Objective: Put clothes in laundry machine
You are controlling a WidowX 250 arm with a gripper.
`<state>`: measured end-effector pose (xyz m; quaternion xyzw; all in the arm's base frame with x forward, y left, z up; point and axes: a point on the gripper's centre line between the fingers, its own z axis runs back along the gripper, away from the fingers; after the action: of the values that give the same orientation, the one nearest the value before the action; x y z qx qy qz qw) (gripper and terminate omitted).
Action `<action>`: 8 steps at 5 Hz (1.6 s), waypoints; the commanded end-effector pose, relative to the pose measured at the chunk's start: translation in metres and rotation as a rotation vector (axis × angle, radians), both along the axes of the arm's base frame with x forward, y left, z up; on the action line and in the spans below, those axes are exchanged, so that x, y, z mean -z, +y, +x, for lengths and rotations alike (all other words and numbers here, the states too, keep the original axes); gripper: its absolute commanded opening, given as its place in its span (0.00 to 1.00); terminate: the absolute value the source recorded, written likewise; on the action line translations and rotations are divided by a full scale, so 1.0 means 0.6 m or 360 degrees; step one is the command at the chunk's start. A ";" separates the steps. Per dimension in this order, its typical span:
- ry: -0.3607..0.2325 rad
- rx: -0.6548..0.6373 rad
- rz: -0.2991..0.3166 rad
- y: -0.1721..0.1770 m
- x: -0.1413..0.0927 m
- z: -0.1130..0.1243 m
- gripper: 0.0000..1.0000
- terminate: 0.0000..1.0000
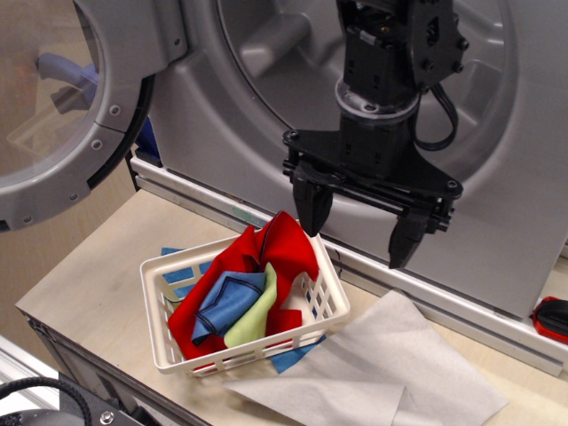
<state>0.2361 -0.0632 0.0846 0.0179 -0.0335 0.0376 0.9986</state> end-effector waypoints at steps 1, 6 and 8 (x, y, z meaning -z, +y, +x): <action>0.0000 0.0000 0.0000 0.000 0.000 0.000 1.00 0.00; -0.0129 0.0066 0.0028 0.193 0.100 -0.032 1.00 0.00; -0.0117 0.0004 -0.0013 0.184 0.136 -0.013 1.00 0.00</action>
<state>0.2183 0.0447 -0.0056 0.0079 -0.0508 0.0405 0.9979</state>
